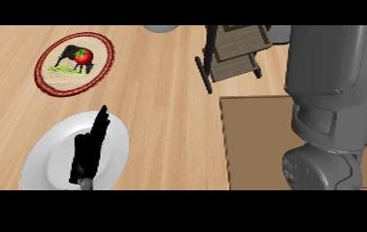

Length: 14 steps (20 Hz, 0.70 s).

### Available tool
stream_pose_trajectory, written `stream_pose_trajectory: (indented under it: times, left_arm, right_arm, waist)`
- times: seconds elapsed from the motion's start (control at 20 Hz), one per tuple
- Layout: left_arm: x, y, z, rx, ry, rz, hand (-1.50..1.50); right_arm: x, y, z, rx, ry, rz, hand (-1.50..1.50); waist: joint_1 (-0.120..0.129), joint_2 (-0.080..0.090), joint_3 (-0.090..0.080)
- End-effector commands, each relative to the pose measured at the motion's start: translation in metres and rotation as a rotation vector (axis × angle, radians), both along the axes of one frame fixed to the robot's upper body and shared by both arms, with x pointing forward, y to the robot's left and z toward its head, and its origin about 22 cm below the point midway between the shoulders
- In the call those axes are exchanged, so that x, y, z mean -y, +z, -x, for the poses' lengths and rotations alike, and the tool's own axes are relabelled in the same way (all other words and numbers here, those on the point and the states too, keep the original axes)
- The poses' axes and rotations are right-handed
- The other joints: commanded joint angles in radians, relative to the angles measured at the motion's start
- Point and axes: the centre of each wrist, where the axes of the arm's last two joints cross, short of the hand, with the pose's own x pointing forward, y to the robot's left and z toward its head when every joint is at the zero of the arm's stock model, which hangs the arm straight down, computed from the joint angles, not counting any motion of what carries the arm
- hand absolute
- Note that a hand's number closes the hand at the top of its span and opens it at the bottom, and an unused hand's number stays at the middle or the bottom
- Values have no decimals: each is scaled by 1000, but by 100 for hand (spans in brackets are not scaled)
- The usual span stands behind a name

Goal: Pick the lemon from the tray and place it in the tiered basket

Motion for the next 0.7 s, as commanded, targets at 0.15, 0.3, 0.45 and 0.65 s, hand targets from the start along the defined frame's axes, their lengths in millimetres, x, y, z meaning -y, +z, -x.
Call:
stream_pose_trajectory:
  times: [0.15,0.3,0.45,0.65]
  left_arm:
    - [-14,-5,13,-1,46,-1,0]
    - [-10,-10,9,-39,52,-7,0]
    - [-20,-8,20,-26,70,-11,0]
    - [-11,-6,15,-57,69,4,0]
  right_arm:
    - [14,30,33,193,-322,-14,-150]
    - [10,49,61,246,-397,-68,-150]
    - [17,64,97,266,-433,-87,-150]
    - [28,64,136,270,-464,-94,-150]
  waist:
    - [-42,-21,-1]
    - [-56,-27,-1]
    - [-55,-38,0]
    - [-80,-50,2]
